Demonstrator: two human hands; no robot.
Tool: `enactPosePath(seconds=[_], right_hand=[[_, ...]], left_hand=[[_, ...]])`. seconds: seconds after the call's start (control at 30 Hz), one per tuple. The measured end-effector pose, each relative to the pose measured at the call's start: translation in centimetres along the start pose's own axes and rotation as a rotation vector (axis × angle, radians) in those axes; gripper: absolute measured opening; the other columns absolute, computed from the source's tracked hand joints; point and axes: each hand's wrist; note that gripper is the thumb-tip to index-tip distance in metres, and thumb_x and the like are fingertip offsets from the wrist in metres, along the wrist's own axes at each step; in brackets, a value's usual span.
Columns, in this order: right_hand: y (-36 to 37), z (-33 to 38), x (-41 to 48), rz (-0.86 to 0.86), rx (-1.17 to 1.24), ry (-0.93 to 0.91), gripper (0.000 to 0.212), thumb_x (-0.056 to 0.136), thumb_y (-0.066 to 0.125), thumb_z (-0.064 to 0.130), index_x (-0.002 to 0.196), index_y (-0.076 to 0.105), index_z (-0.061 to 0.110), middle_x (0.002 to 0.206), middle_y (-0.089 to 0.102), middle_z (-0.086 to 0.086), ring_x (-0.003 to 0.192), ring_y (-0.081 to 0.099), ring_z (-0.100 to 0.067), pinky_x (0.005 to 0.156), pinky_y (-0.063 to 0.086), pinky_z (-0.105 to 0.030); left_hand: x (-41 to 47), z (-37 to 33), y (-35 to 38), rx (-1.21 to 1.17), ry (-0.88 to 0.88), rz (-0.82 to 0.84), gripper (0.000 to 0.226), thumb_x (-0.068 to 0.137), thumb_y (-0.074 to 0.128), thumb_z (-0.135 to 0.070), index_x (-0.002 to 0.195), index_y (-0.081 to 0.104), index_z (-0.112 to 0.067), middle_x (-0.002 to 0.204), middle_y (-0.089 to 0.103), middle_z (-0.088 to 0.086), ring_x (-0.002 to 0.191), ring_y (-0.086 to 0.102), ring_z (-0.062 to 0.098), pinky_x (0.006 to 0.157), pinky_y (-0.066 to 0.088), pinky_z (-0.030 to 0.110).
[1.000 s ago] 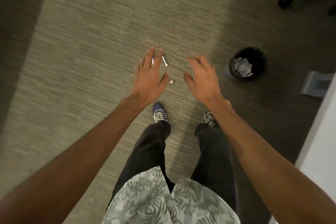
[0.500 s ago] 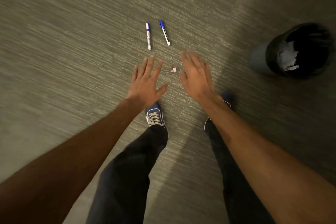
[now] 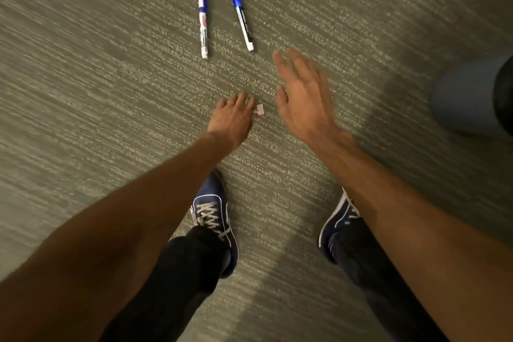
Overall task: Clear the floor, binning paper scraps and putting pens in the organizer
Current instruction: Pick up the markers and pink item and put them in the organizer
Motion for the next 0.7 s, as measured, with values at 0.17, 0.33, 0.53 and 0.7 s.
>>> enactPosePath(seconds=[0.17,0.33,0.53,0.7], right_hand=[[0.9,-0.4,0.8,0.003,0.051,-0.015,0.064,0.092,0.065,0.017,0.15,0.038,0.012,0.153,0.043,-0.012,0.137,0.044,-0.025,0.111,0.039,-0.045],[0.7,-0.3,2.2,0.013,0.071,-0.042,0.059,0.094,0.061,0.016,0.149,0.04,0.013,0.147,0.05,-0.008,0.129,0.049,-0.021,0.106,0.044,-0.043],[-0.7,1.3,5.3,-0.063,0.135,-0.031,0.046,0.092,0.066,0.015,0.137,0.054,0.01,0.121,0.063,-0.009,0.107,0.058,-0.018,0.094,0.048,-0.031],[0.3,2.7,9.7,-0.028,0.194,0.058,0.036,0.092,0.067,0.014,0.127,0.061,0.008,0.115,0.066,-0.009,0.099,0.063,-0.018,0.084,0.057,-0.033]], left_hand=[[2.3,-0.4,0.3,0.085,0.061,0.004,0.063,0.095,0.061,-0.02,0.144,0.022,-0.015,0.137,0.047,0.011,0.124,0.049,0.028,0.106,0.04,0.043],[2.8,-0.6,-0.3,0.026,0.111,0.008,0.066,0.095,0.061,-0.012,0.15,0.024,-0.01,0.14,0.044,0.012,0.129,0.046,0.028,0.113,0.036,0.042],[-0.1,0.4,-5.2,-0.72,-0.19,-0.143,0.027,0.104,0.049,-0.013,0.126,0.034,-0.014,0.11,0.062,0.016,0.079,0.062,0.023,0.075,0.056,0.033],[-2.7,3.5,-7.9,-0.837,-0.265,-0.428,0.033,0.103,0.055,-0.016,0.131,0.042,-0.006,0.112,0.066,0.014,0.08,0.062,0.017,0.069,0.056,0.03]])
Point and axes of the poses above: each hand's wrist, its own x-axis towards the middle knuckle, its own y-axis out of the palm, z = x × y
